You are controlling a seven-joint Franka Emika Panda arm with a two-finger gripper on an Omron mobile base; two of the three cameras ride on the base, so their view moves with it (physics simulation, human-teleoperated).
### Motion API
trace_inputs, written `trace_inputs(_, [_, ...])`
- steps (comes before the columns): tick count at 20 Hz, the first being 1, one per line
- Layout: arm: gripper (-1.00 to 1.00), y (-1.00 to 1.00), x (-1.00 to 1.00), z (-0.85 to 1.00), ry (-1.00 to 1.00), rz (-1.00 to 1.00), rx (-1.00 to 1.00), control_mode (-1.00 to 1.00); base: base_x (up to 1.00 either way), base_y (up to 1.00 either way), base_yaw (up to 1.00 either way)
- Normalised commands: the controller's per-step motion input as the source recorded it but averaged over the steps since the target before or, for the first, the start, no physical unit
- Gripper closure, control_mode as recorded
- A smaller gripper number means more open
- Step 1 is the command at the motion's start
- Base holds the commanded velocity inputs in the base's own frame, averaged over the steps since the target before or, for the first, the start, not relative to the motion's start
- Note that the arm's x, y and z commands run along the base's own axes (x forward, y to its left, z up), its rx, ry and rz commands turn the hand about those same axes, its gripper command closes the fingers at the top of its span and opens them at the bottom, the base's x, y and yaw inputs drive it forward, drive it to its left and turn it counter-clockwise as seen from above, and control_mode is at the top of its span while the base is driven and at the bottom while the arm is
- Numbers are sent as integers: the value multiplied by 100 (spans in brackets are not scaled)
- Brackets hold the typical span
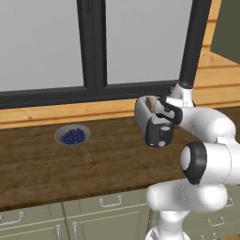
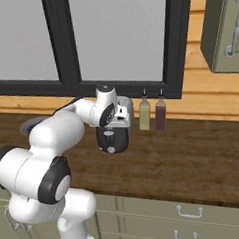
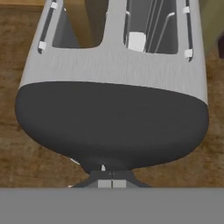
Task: Start the toaster. Once the lever pops up, take the bread to the plate on the dining counter.
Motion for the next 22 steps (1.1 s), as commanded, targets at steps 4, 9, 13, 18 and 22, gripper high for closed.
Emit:
trace_inputs(4, [100, -2, 18, -38, 0, 3, 0, -100, 0, 0, 0])
trace_inputs(9, [100, 0, 15, -51, 0, 3, 0, -100, 0, 0, 0])
trace_inputs(13, [100, 0, -9, -78, -1, 3, 0, -100, 0, 0, 0])
trace_inputs(18, [100, 0, -31, -97, -12, 2, 0, -100, 0, 0, 0])
trace_inputs(22, [100, 0, -46, -100, -15, 2, 0, -100, 0, 0, 0])
